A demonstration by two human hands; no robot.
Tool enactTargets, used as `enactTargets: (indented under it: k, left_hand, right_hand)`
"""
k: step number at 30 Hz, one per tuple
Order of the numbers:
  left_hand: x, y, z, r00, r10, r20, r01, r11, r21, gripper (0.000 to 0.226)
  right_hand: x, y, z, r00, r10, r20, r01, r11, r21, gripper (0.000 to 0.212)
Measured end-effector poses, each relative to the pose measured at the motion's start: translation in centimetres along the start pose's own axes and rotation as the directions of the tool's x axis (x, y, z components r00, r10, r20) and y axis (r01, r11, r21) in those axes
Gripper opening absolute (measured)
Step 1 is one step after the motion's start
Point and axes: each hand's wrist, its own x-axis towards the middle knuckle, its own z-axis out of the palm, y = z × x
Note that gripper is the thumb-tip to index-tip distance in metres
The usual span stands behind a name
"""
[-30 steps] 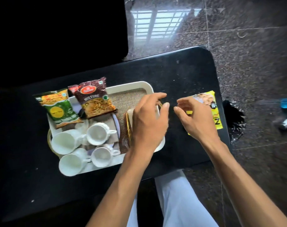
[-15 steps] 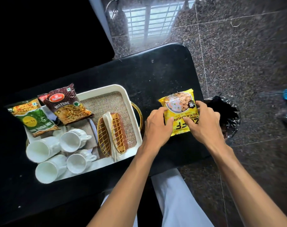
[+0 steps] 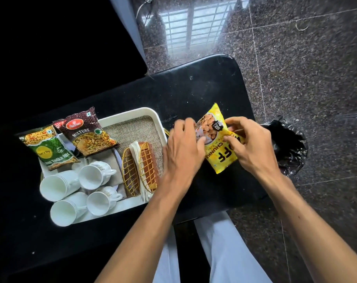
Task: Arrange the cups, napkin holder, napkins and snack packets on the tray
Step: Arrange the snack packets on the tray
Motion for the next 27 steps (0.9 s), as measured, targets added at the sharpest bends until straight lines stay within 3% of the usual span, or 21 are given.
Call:
enactTargets:
  k: [2,5,8,10,12,14,16,18,20,23,27]
  left_hand:
    - [0.9,-0.4,-2.2,0.977,0.195,-0.085,-0.186,0.977,0.103,0.052]
    - [2.5,-1.6,-5.7,0.914,0.392,0.104,-0.397,0.917,0.031,0.069]
    - [3.3,-3.2,-8.0,0.857,0.446,0.257,-0.466,0.884,0.020,0.042]
    - [3.3,-4.2,-9.2,0.876,0.433,0.213,-0.439,0.898,-0.020,0.026]
    - [2.9,-5.3,-10.4,0.904,0.413,0.110,-0.404,0.910,-0.098,0.026]
    - [2.4,-6.6,-11.4,0.942,0.335,-0.006,-0.332,0.930,-0.157,0.031]
    - [1.9,-8.0,-11.8,0.978,0.183,-0.102,-0.203,0.948,-0.245,0.028]
    - [1.7,-9.3,-11.9,0.988,0.022,-0.150,-0.079,0.921,-0.383,0.020]
    - [1.5,-10.4,-11.6,0.984,-0.091,-0.156,0.001,0.866,-0.499,0.020]
    - [1.2,-11.7,-10.9,0.968,-0.199,-0.153,0.069,0.796,-0.601,0.021]
    - [1.0,-13.2,-10.1,0.911,-0.372,-0.177,0.188,0.758,-0.625,0.032]
  right_hand:
    - [0.4,-1.4,-0.4,0.989,-0.142,0.031,0.142,0.990,0.001,0.039]
    - [0.9,-3.9,-0.7,0.938,-0.331,0.104,0.334,0.943,-0.004,0.041]
    - [1.4,-6.5,-0.9,0.877,-0.453,0.160,0.456,0.890,0.020,0.040]
    - [1.8,-8.4,-0.6,0.849,-0.505,0.157,0.509,0.861,0.015,0.040]
    - [2.1,-9.9,0.0,0.838,-0.545,0.035,0.544,0.838,0.038,0.040]
    - [2.2,-10.8,0.7,0.872,-0.461,-0.162,0.478,0.875,0.082,0.051]
    - [2.3,-11.0,1.6,0.931,-0.243,-0.274,0.283,0.952,0.117,0.065]
    - [2.5,-11.2,3.1,0.985,-0.016,-0.172,0.046,0.984,0.171,0.068]
    - [2.9,-11.7,5.0,0.996,0.085,0.024,-0.088,0.955,0.285,0.058]
    - [4.0,-13.1,7.9,0.985,0.072,0.160,-0.123,0.933,0.339,0.038]
    - [5.1,-13.9,11.0,0.989,0.054,0.135,-0.087,0.965,0.247,0.036]
